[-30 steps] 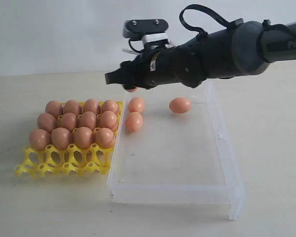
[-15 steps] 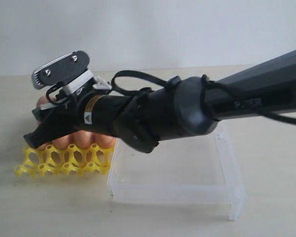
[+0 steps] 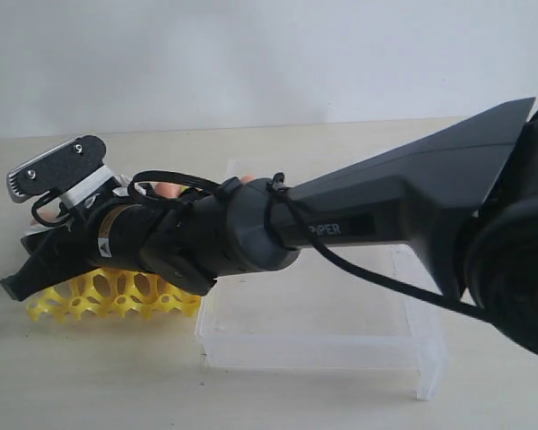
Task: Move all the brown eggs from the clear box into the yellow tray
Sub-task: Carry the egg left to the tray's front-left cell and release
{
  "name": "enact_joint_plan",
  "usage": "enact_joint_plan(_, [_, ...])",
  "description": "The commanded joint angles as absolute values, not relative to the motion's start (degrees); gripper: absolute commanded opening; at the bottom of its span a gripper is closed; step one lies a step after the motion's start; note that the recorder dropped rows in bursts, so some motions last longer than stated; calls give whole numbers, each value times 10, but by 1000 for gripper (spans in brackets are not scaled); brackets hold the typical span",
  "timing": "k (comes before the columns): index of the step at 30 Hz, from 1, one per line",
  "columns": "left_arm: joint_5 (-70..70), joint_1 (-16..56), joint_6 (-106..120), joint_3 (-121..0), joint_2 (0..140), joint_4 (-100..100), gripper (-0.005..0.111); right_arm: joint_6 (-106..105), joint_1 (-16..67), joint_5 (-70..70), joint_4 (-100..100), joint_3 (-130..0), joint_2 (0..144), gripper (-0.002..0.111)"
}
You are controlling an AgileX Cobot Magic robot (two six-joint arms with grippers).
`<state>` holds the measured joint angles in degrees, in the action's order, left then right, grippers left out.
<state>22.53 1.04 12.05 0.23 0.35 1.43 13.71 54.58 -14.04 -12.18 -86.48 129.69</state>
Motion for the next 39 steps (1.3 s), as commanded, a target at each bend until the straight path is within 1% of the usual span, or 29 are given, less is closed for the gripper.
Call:
enact_joint_plan(1, [223, 11, 118, 0, 0, 14, 0, 161, 549, -137, -126, -873, 1307, 0])
enact_joint_plan(15, [223, 11, 118, 0, 0, 14, 0, 164, 556, -136, -122, -873, 1332, 1])
enact_joint_plan(18, [223, 11, 118, 0, 0, 14, 0, 182, 556, -136, -122, -883, 1338, 7])
enact_joint_plan(19, [223, 11, 118, 0, 0, 14, 0, 183, 556, -136, -122, -887, 1339, 12])
enact_joint_plan(22, [223, 11, 118, 0, 0, 14, 0, 182, 556, -135, -122, -890, 1339, 21])
enact_joint_plan(24, [223, 11, 118, 0, 0, 14, 0, 182, 556, -132, -122, -890, 1339, 30])
enact_joint_plan(27, [223, 11, 118, 0, 0, 14, 0, 182, 556, -132, -122, -890, 1339, 48])
enact_joint_plan(29, [223, 11, 118, 0, 0, 14, 0, 182, 556, -125, -122, -890, 1339, 55])
enact_joint_plan(33, [223, 11, 118, 0, 0, 14, 0, 191, 560, -58, -122, -890, 1304, 57])
enact_joint_plan(35, [223, 11, 118, 0, 0, 14, 0, 191, 560, 0, -125, -890, 1275, 57])
enact_joint_plan(39, [223, 11, 118, 0, 0, 14, 0, 145, 548, 206, -137, -890, 1169, 56])
